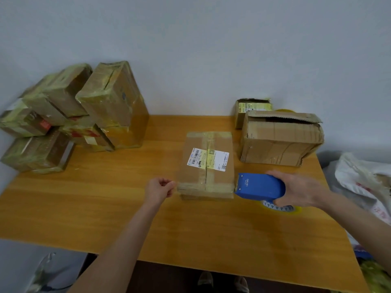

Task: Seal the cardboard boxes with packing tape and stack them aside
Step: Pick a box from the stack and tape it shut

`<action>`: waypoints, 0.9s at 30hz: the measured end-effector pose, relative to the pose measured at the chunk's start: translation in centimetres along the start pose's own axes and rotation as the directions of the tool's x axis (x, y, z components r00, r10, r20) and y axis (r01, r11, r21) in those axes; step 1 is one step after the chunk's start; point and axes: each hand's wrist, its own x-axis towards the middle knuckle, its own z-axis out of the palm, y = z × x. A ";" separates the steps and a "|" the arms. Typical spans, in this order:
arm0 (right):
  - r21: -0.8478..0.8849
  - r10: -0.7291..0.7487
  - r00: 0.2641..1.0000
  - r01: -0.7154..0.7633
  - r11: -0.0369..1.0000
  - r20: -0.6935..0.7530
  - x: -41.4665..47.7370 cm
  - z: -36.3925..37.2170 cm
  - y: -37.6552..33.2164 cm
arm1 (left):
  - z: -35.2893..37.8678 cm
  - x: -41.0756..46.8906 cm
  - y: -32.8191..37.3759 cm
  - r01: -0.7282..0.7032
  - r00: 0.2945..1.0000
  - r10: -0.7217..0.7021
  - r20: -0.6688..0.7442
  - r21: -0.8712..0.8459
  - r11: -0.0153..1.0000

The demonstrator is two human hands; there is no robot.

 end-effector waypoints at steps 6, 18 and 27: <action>0.008 0.040 0.998 -0.041 0.999 0.057 0.8 0.7 0.3 | 0.7 0.2 -0.9 0.041 0.999 -0.041 0.008 -0.011 0.999; 0.085 0.103 0.990 -0.112 0.990 0.100 2.0 3.2 -1.3 | 0.7 1.3 -1.4 0.094 0.995 -0.093 0.028 -0.038 0.995; 0.091 0.113 0.990 -0.120 0.989 0.080 2.0 3.5 -1.0 | -0.5 -0.7 -3.6 -0.252 0.927 0.371 -0.050 0.649 0.718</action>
